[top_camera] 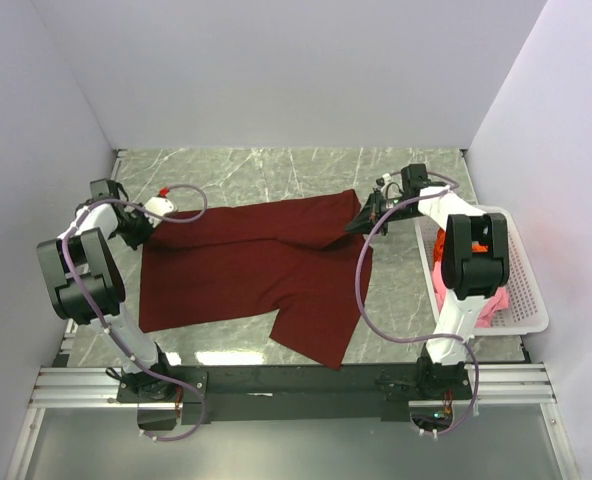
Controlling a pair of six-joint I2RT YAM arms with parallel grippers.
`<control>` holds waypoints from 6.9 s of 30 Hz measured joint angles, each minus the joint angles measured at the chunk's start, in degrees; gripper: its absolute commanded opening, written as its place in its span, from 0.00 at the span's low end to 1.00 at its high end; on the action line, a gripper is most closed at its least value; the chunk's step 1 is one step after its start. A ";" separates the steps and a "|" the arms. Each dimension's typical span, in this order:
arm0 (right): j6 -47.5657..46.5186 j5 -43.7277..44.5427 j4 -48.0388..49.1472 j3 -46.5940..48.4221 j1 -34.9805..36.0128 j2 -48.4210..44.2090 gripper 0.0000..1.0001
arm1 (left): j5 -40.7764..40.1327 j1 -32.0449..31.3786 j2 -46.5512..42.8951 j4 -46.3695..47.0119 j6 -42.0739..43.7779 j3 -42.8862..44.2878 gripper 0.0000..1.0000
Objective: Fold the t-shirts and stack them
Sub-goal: Fold the tshirt
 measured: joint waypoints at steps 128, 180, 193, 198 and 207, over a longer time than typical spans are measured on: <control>-0.11 10.86 2.36 20.28 -2.49 17.16 0.00 | 22.91 -48.09 19.17 15.85 -7.52 18.01 0.00; -17.44 13.77 -12.02 2.16 2.08 7.28 0.31 | 32.57 -46.27 14.71 -9.88 9.81 13.55 0.11; -22.49 14.51 -16.55 13.07 2.34 5.77 0.41 | 32.30 -43.32 10.23 -14.40 5.38 10.45 0.33; -21.16 16.11 -11.13 29.68 2.97 6.62 0.41 | 30.73 -32.87 -0.72 -3.72 -17.27 7.37 0.32; -25.62 26.67 -10.08 45.00 9.94 19.10 0.42 | 18.86 -16.46 -7.41 4.20 -49.94 6.38 0.34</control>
